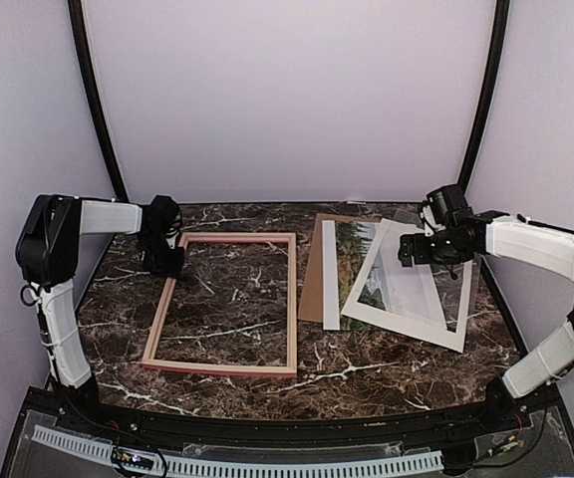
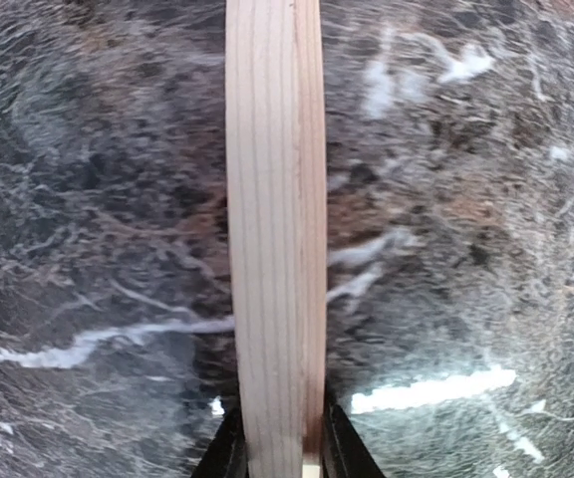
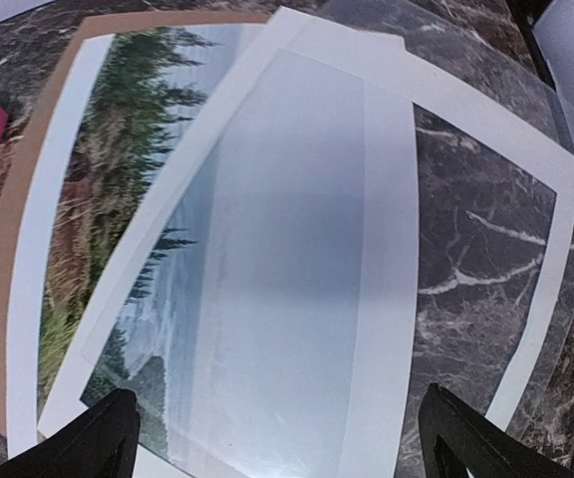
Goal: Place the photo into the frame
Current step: Move the frame body to the center of the board.
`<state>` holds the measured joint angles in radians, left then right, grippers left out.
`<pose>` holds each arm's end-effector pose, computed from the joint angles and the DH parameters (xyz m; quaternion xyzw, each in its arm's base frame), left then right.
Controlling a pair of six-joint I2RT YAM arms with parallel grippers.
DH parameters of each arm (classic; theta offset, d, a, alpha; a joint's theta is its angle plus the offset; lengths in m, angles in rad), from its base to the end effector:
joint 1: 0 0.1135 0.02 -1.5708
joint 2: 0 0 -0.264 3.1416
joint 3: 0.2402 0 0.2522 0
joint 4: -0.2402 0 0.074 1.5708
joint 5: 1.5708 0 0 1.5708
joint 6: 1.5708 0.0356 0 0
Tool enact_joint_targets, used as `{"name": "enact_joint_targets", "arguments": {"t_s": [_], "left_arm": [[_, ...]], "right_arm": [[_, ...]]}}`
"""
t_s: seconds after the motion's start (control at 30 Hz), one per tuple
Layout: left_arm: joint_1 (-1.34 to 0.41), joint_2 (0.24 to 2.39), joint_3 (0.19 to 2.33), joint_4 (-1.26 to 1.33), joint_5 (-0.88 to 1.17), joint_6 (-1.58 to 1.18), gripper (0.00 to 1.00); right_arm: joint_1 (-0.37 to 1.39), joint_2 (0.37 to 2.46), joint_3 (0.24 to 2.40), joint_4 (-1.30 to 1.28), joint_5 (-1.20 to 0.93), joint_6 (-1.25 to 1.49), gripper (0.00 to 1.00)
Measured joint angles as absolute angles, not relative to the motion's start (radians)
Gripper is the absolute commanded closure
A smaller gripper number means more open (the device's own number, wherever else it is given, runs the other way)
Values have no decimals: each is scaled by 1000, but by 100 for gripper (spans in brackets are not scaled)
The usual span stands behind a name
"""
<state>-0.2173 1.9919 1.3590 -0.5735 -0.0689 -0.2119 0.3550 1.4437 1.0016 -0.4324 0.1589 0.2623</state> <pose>0.3911 -0.0838 0.1556 -0.0036 0.9829 -0.0055 0.1841 0.2866 0.1003 0.2411 -0.0164 0.9373 0.0322 0.3467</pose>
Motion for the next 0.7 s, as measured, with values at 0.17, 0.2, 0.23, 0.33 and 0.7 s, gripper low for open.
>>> {"name": "enact_joint_targets", "arguments": {"t_s": [0.17, 0.2, 0.23, 0.33, 0.7], "left_arm": [[-255, 1992, 1359, -563, -57, -224, 77], [-258, 1991, 1358, -560, -53, -225, 75], [-260, 1991, 1357, -558, -50, -225, 71], [-263, 1987, 1355, -555, -49, -223, 62], [-273, 1875, 1360, -548, -21, -220, 31]], "right_arm": [[218, 1495, 1001, -454, 155, 295, 1], [183, 1500, 1000, -454, 154, 302, 1], [150, 1504, 1000, -453, 154, 310, 1], [67, 1527, 1000, -441, 156, 331, 1], [-147, 1750, 1027, -381, 151, 363, 1]]}}
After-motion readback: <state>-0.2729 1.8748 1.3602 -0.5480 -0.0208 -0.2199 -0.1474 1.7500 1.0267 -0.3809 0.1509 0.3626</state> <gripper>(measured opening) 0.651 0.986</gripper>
